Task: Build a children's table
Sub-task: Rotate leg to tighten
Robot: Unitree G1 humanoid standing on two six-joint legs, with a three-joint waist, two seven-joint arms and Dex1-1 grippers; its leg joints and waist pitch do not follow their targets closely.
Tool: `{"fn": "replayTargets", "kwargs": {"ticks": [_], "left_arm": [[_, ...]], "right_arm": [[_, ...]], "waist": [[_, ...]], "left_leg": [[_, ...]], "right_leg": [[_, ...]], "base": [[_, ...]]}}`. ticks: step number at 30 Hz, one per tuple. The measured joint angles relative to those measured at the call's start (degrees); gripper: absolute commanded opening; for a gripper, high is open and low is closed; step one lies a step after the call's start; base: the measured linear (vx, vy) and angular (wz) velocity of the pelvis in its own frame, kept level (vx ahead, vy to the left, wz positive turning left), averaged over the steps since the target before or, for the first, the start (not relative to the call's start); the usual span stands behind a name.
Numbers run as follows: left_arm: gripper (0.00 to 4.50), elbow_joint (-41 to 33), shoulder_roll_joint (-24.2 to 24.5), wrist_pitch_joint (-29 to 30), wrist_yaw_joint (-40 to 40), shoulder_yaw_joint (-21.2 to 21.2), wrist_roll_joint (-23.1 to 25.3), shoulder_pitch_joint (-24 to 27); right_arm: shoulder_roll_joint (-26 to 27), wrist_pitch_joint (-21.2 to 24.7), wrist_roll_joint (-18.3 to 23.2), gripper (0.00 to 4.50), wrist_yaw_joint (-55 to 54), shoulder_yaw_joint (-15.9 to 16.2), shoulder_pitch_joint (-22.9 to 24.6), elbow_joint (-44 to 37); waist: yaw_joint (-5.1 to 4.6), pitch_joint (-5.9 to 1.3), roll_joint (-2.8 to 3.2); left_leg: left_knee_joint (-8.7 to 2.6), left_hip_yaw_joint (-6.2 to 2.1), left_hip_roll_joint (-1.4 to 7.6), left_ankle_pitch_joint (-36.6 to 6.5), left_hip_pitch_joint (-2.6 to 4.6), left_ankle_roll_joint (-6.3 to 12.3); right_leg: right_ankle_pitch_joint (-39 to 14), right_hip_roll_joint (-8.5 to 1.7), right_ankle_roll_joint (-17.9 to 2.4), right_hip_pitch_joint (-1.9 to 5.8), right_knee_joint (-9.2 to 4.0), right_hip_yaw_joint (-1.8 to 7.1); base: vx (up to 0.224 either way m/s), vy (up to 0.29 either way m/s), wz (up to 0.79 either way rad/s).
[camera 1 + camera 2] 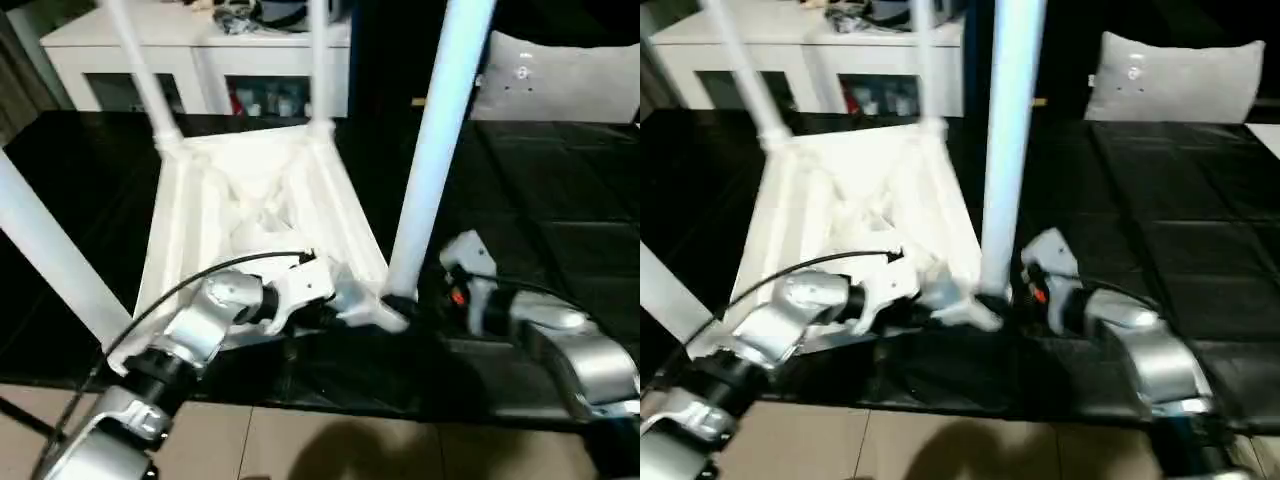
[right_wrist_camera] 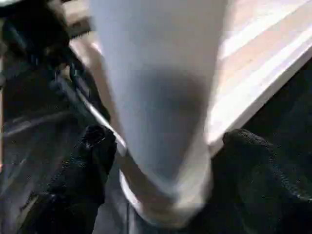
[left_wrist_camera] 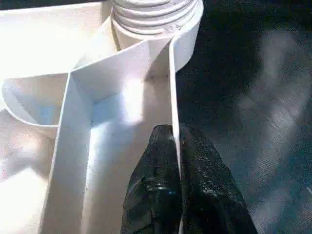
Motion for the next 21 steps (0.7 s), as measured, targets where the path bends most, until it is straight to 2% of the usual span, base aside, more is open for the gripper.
{"fn": "replayTargets", "kwargs": {"ticks": [3, 5, 8, 9, 11, 12, 15, 21], "left_arm": [[0.00, -0.2, 1.9, -1.4, -3.3, -0.6, -0.6, 0.1], [0.00, -0.6, 3.4, -2.4, -5.9, -1.0, -1.0, 0.2], [0.00, -1.0, 4.6, -3.6, -9.0, -1.8, -1.3, 0.3], [0.00, -1.1, 4.6, -3.8, -9.5, -1.9, -1.4, 0.3], [0.00, -1.6, 5.1, -4.1, -10.2, -2.3, -1.5, 0.3], [0.00, -1.7, 5.2, -4.2, -10.6, -2.4, -1.5, 0.3], [0.00, -1.7, 5.3, -4.5, -11.0, -2.7, -1.5, 0.3], [0.00, -1.6, 5.6, -5.4, -11.3, -2.7, -1.5, 0.3]], "right_arm": [[-2.2, -0.6, 1.1, 3.50, 4.8, 1.2, -0.1, 0.0], [-3.3, -0.5, 2.0, 3.16, 8.7, 1.5, -0.3, 0.1], [-4.0, -0.5, 3.4, 2.98, 12.9, 2.3, -1.4, 1.2], [-4.1, -0.5, 3.7, 2.71, 13.6, 2.5, -1.4, 1.3], [-4.1, -0.7, 3.9, 2.62, 15.3, 3.4, -1.8, 1.9], [-4.1, -0.7, 4.1, 2.62, 16.0, 3.5, -1.8, 2.1], [-4.0, -0.8, 5.0, 2.24, 17.1, 3.6, -1.9, 2.2], [-3.5, -1.0, 5.3, 1.97, 17.6, 3.9, -2.3, 2.3]], "waist": [[0.12, 0.03, -0.05], [0.42, 0.05, -0.09], [0.88, 0.07, -0.21], [1.14, 0.06, -0.24], [1.47, 0.06, -0.26], [1.52, 0.06, -0.26], [1.55, 0.07, -0.27], [1.57, 0.06, -0.29]], "left_leg": [[0.03, 0.00, 0.01, 0.1, 0.01, 0.20], [0.05, 0.00, 0.02, 0.1, 0.00, 0.20], [0.11, 0.01, 0.03, 0.1, 0.00, 0.21], [0.12, 0.01, 0.03, 0.1, 0.00, 0.21], [0.15, 0.01, 0.03, 0.1, 0.00, 0.21], [0.16, 0.01, 0.03, 0.1, 0.00, 0.22], [0.17, 0.01, 0.03, 0.1, -0.01, 0.23], [0.19, 0.01, 0.04, 0.1, -0.01, 0.22]], "right_leg": [[0.0, 0.00, 0.0, 0.00, 0.04, 0.00], [0.0, 0.00, 0.0, 0.00, 0.04, 0.00], [0.0, 0.00, 0.0, 0.01, 0.07, 0.00], [0.0, -0.01, 0.0, 0.01, 0.07, 0.00], [0.0, -0.02, 0.0, 0.02, 0.07, 0.00], [0.0, -0.02, 0.0, 0.02, 0.07, 0.00], [0.0, -0.02, 0.0, 0.02, 0.09, 0.00], [0.0, -0.02, 0.0, 0.02, 0.12, 0.00]], "base": [[0.000, 0.000, 0.00], [0.000, 0.000, 0.00], [0.000, 0.000, 0.00], [0.000, 0.000, 0.00], [0.000, 0.000, 0.00], [0.000, 0.000, 0.00], [0.000, 0.000, 0.00], [0.000, 0.000, 0.00]]}}
